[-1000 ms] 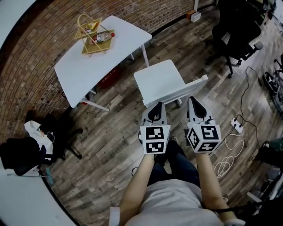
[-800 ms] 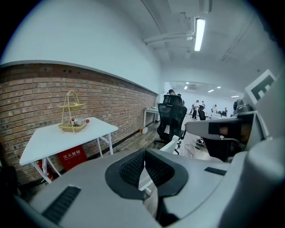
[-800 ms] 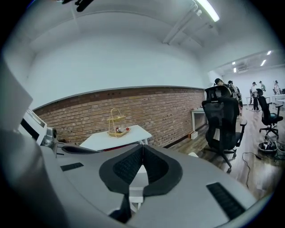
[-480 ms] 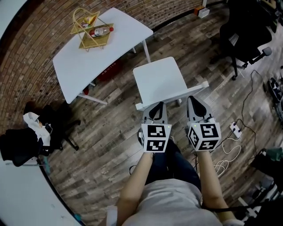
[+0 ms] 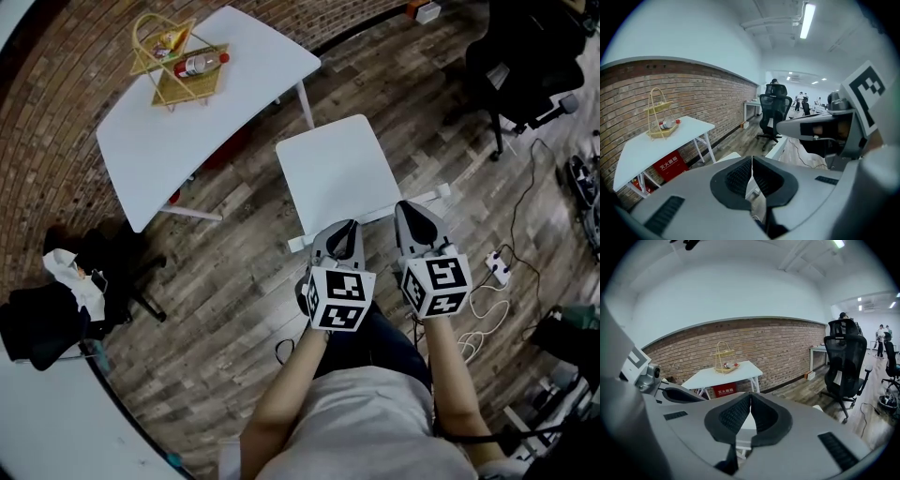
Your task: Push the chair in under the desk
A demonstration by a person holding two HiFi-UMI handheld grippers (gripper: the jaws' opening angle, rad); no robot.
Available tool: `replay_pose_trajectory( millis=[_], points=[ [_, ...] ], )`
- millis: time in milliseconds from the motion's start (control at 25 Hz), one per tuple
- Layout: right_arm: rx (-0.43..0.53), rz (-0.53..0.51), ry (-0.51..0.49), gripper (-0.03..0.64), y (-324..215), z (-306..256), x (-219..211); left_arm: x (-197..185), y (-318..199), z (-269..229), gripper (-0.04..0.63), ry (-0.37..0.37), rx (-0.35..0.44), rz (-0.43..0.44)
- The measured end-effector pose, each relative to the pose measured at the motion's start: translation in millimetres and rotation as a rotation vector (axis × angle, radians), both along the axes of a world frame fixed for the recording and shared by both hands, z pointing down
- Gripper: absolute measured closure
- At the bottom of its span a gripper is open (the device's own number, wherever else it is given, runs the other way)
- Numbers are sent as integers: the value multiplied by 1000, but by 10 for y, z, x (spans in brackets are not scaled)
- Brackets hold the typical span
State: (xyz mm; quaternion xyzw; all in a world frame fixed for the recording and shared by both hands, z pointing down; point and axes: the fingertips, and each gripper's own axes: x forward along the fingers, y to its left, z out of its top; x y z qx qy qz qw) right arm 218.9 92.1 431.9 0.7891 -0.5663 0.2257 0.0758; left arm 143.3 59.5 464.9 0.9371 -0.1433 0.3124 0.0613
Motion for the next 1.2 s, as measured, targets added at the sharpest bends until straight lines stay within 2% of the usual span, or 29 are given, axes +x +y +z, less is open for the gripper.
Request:
replay_pose_trajectory(
  millis=[280, 520, 720, 840, 880, 960, 1000, 1200],
  points=[
    [-55, -34, -35, 600, -182, 238, 0, 145, 105, 146, 578, -52, -24, 144],
    [-81, -83, -36, 600, -305, 321, -33, 192, 16, 212, 578, -78, -19, 209],
    [-102, -173, -20, 600, -365, 303, -49, 197, -65, 246, 577, -93, -18, 251],
    [-129, -251, -15, 600, -351, 314, -34, 231, -74, 243, 575, -112, 10, 278],
    [-138, -276, -11, 600, -339, 314, -28, 243, -62, 248, 567, -124, 24, 291],
    [-153, -322, -4, 600, -318, 307, -19, 266, -19, 274, 485, -155, 49, 321],
    [-158, -343, -3, 600, -308, 303, -18, 278, 3, 290, 471, -171, 61, 332],
    [-181, -474, -15, 587, -269, 327, -61, 354, 108, 343, 453, -215, 67, 349]
  ],
)
